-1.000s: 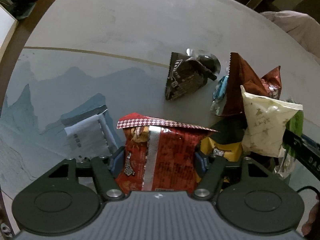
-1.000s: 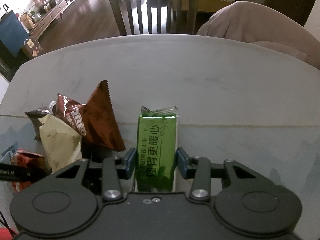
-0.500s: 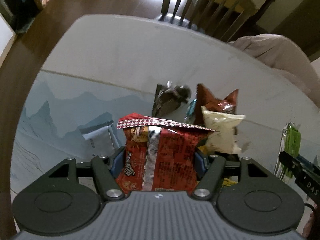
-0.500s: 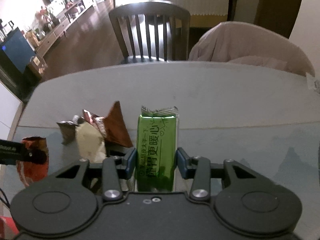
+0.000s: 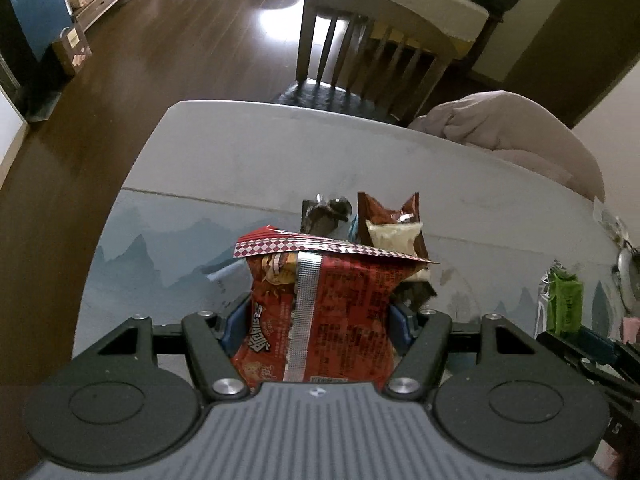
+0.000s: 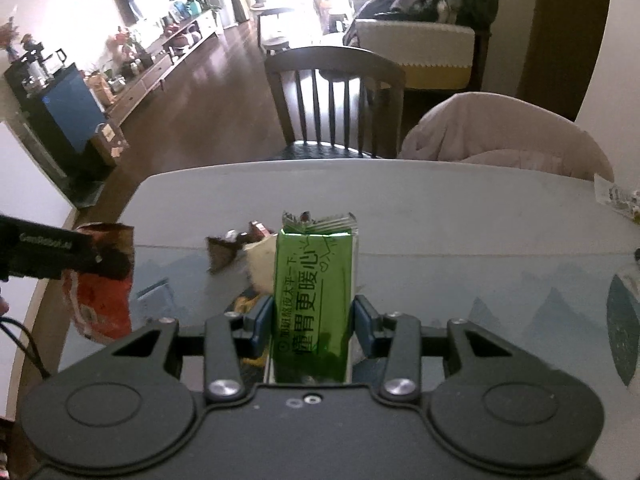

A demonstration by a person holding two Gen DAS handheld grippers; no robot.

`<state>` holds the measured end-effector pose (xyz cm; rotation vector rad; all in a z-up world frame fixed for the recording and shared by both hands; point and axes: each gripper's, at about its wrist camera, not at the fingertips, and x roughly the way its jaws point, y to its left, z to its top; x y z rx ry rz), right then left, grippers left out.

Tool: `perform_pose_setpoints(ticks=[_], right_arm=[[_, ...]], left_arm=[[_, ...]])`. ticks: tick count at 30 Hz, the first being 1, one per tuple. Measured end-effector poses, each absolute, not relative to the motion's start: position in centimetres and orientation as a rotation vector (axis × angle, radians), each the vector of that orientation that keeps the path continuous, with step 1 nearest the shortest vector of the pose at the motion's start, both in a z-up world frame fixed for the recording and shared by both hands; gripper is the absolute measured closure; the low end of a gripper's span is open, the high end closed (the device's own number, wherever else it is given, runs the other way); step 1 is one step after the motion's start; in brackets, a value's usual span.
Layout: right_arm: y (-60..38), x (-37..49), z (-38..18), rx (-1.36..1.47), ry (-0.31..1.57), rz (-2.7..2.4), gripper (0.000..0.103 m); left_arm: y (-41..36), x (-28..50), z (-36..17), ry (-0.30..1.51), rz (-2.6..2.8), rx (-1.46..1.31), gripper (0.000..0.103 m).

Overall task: Organize snacks
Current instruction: 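Carry the green bar into the box and open the right tool while the left releases the red bag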

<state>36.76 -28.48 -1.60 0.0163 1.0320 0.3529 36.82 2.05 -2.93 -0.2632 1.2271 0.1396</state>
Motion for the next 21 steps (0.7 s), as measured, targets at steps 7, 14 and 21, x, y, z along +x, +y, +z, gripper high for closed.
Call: perform_pose_setpoints(ticks=[7,14,21], right_arm=[[-27.1,32.9,-0.6,0.003,1.030,0.371,0.061],[-26.1,29.4,-0.3,0.008,1.041,0.391,0.061],[-24.8,26.3,-0.6,0.005,1.071,0.424,0.061]], left_arm=[[2.6,32.4,-1.7,1.234,0.109,-0.232,0.035],[2.6,27.4,-1.1,1.247,0.062,-0.182,0.035],[2.0,23.4,-1.8,1.286,0.018,-0.155,0.035]])
